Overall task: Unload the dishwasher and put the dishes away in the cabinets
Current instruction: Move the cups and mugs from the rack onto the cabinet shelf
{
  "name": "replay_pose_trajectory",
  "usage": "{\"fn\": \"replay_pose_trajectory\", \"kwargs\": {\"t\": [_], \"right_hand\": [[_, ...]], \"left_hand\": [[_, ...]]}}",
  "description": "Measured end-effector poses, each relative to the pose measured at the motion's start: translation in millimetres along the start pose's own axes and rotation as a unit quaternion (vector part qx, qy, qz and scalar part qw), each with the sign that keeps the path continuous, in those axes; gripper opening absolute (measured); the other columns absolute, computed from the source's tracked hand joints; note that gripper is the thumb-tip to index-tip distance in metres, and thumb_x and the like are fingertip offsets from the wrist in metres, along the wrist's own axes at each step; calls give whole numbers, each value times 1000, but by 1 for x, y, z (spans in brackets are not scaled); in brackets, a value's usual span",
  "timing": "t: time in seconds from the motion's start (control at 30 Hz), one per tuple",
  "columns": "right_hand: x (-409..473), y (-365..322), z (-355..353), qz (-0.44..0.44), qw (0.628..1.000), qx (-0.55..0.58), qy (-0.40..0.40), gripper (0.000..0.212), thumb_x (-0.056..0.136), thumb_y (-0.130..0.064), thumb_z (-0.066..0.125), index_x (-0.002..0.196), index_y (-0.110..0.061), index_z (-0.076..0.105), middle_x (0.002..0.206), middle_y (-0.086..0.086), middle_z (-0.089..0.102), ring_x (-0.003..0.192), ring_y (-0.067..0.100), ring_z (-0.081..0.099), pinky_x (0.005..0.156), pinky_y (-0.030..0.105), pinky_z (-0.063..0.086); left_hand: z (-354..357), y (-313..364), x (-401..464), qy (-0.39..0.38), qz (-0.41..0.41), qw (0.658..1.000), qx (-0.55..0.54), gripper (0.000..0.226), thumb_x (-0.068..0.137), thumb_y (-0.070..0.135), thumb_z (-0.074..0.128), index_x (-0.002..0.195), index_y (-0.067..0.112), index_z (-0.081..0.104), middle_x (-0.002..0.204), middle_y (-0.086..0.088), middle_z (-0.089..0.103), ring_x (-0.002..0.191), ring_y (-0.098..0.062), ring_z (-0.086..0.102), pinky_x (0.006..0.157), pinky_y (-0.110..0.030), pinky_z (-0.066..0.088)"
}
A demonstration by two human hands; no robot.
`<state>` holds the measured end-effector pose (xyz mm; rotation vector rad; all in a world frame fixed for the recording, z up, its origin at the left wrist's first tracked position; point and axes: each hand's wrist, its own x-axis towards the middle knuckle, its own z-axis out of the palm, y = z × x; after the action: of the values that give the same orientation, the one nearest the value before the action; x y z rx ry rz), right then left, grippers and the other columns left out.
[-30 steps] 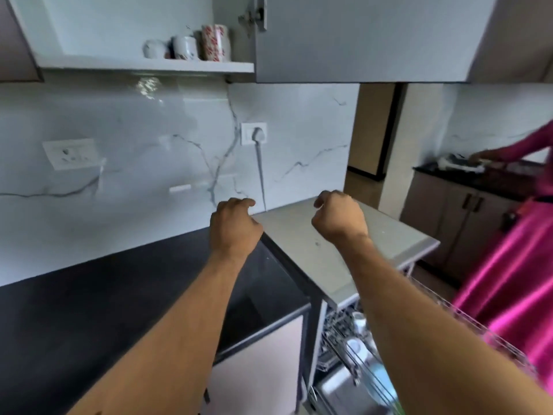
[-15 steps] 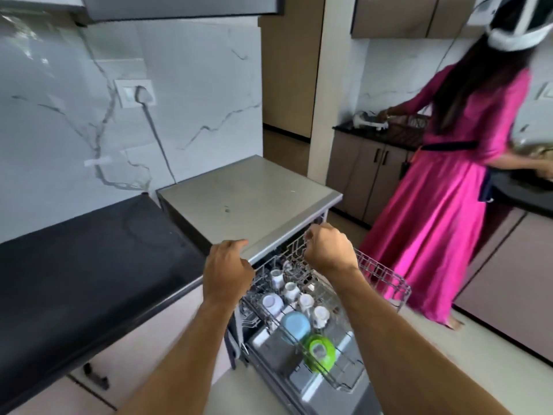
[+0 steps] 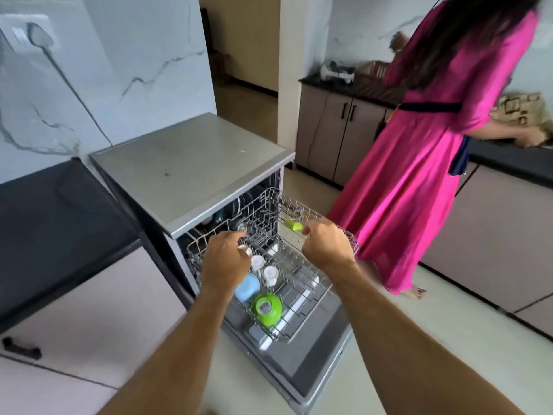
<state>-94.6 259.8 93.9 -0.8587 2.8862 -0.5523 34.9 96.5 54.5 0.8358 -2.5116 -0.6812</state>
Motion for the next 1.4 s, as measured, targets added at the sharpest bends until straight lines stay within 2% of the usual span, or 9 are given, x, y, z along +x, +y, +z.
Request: {"fn": "replay_pose_trajectory", "kwargs": {"t": [0.1,0.37,0.6,0.73,0.9,1.13,1.23,1.3,1.4], "right_hand": [[3,14,16,14,1000,14,-20,29,88,-8,48,108,-19,65,106,2,66,82,20,64,75,31,55],[26,32,71,41,996,14,-85,33,92,-6,44,115,-18,65,112,4,65,77,19,57,69,27,48],[76,42,126,65,986,41,-150,37,92,-3,44,123,-17,60,124,3,62,85,16,63,71,27,54],[100,46,167,76,975,54,-202,44,91,1,47,129,-19,55,131,4,57,88,15,59,69,23,49],[120,56,233,93,958,50,-267,64,80,8,44,134,-26,51,141,-1,47,103,24,64,80,36,58],[131,68,323,25,957,-1,-291,79,83,9,49,147,-34,30,159,-5,19,99,33,65,61,39,56],[139,70,346,10,958,-9,-286,88,85,9,46,150,-43,18,163,-8,8,104,32,63,64,36,52],[144,69,357,7,958,-5,-288,88,87,7,45,150,-47,17,164,-9,6,108,33,62,70,38,53],[150,71,368,9,960,-4,-281,80,91,4,45,148,-48,22,160,-6,14,104,33,63,68,38,55]], "left_hand": [[13,-12,-6,-22,-27,999,7,48,80,1,60,125,16,65,119,-7,63,118,-25,48,99,-38,44],[64,-59,3,-76,-98,992,10,49,79,-2,55,125,10,64,124,-12,62,117,-30,53,105,-40,42],[120,-80,49,-148,-140,978,-32,52,81,1,53,130,17,60,129,-8,61,118,-26,58,104,-39,46],[153,-101,73,-187,-145,972,-12,54,82,5,54,133,23,54,129,-4,56,118,-26,57,101,-42,47],[198,-131,97,-223,-159,962,-3,58,81,6,61,136,21,49,132,-5,53,122,-26,53,102,-43,44],[262,-161,119,-253,-118,960,0,64,81,-4,56,139,19,45,140,-3,46,130,-22,45,108,-30,34],[284,-170,130,-255,-95,962,-9,65,76,-6,58,136,15,48,136,-6,51,128,-24,46,108,-29,33],[296,-177,135,-270,-79,960,-9,65,74,-3,62,136,13,49,132,-8,52,124,-26,48,105,-35,40],[311,-187,137,-294,-47,954,15,69,77,-1,61,141,16,44,134,-9,49,125,-26,46,103,-36,43]]}}
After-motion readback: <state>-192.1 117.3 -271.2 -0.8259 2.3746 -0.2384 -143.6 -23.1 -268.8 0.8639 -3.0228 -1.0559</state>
